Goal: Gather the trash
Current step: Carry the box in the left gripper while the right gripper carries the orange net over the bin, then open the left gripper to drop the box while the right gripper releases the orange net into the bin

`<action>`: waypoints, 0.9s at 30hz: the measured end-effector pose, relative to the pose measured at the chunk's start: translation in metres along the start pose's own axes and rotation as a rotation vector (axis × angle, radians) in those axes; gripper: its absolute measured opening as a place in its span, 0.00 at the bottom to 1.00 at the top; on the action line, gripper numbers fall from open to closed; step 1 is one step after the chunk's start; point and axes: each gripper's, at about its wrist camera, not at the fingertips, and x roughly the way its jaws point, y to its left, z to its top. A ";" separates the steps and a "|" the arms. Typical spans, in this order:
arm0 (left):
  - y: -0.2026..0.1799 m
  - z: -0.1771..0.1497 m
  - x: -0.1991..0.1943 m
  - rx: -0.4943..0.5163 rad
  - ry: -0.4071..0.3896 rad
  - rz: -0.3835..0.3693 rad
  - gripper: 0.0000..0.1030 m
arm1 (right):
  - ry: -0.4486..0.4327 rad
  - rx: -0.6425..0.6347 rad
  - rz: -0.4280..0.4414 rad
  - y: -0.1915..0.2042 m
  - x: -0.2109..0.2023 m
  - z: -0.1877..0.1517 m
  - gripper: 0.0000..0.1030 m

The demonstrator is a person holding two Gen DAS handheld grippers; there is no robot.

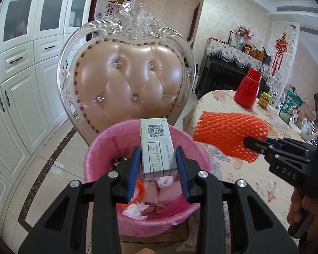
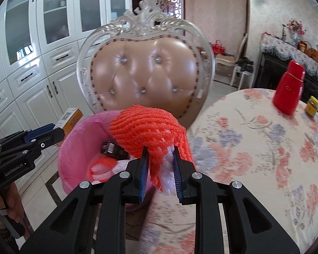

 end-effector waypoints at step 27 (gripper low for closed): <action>0.048 0.000 0.001 -0.096 0.022 0.004 0.59 | 0.069 -0.065 0.091 0.056 0.049 0.007 0.56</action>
